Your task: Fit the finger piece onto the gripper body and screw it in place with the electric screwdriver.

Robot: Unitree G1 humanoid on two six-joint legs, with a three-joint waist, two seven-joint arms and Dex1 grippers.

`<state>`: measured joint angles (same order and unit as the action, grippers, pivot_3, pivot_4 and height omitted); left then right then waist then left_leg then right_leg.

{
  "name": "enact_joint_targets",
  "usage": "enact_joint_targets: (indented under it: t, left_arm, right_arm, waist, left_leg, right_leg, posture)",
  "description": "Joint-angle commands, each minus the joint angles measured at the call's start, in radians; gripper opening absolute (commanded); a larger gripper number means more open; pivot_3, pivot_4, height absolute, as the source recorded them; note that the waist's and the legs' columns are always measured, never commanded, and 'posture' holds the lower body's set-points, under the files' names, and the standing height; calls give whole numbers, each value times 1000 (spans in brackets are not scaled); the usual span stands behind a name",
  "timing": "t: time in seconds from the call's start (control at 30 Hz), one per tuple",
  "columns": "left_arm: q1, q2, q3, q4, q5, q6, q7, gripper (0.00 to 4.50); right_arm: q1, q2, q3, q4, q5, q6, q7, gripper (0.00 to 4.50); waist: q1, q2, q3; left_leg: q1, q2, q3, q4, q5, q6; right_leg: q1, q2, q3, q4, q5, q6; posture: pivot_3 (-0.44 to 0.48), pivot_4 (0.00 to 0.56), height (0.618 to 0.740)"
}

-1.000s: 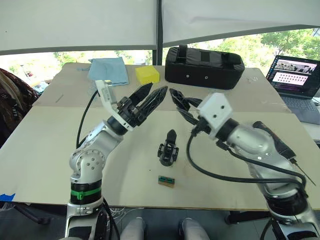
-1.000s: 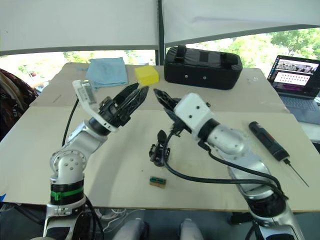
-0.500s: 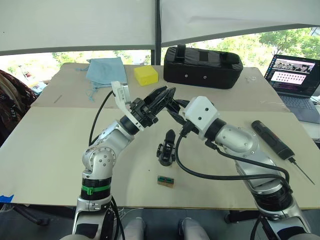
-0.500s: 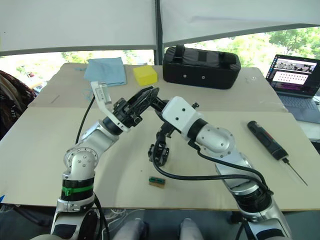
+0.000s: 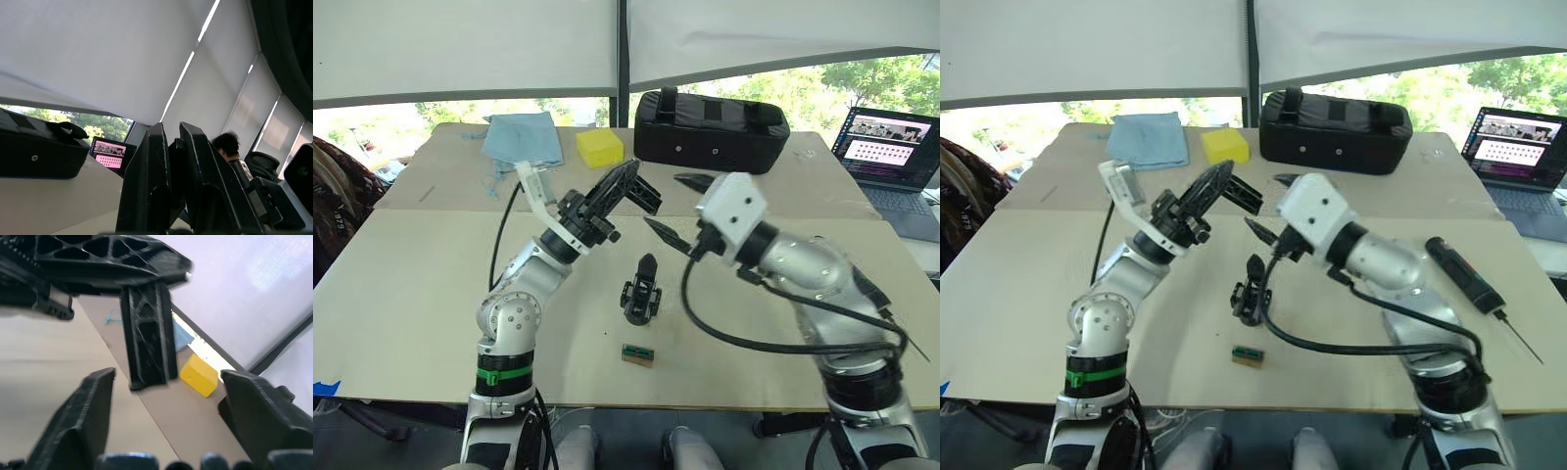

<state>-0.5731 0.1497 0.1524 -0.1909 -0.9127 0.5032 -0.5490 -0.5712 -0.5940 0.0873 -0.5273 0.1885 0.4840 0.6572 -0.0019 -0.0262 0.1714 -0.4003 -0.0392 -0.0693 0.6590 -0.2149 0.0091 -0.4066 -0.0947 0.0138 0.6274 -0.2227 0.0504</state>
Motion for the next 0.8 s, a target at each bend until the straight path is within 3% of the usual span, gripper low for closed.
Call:
enact_joint_targets:
  t: [0.03, 0.17, 0.33, 0.53, 0.8]
  left_arm:
    - [-67, 127, 33, 69, -30, 61, -132, 0]
    - [-131, 323, 8, 153, -96, 256, -323, 0]
    - [-182, 445, -69, 166, -115, 424, -499, 0]
    - [-203, 431, -115, 126, -118, 483, -549, 0]
    - [-181, 418, -132, 70, -111, 493, -554, 0]
  right_arm:
    - [-27, -114, -137, 60, 192, -26, 243, 4469]
    - [-99, -220, -157, 147, 420, 254, 381, 4469]
    - [-201, -216, -96, 180, 575, 515, 397, 4469]
    - [-261, -135, -3, 152, 621, 683, 304, 4469]
    - [-321, -2, -21, 156, 732, 888, 176, 4469]
  waist:
    - [-3, 0, 0]
    - [-13, 0, 2]
    - [-18, 0, 3]
    - [-12, 0, 3]
    - [-12, 0, 3]
  left_leg:
    - [0, 0, 0, 0, 0, 0]
    - [0, 1, 5, 0, 0, 0]
    - [0, 4, 3, -1, -1, 2]
    - [-3, 4, 0, -1, -1, 2]
    - [-13, 3, 1, 1, 0, 0]
  right_leg:
    - [0, 0, 0, 0, 0, 0]
    - [0, 1, 0, 0, 0, 0]
    - [-2, 2, 0, 1, -1, -2]
    - [-6, 1, 1, 2, -1, -2]
    - [-17, 0, 3, 6, 3, -2]
  posture:
    - [0, 150, 740]
    - [0, 150, 740]
    - [0, 150, 740]
    - [0, 150, 740]
    - [0, 150, 740]
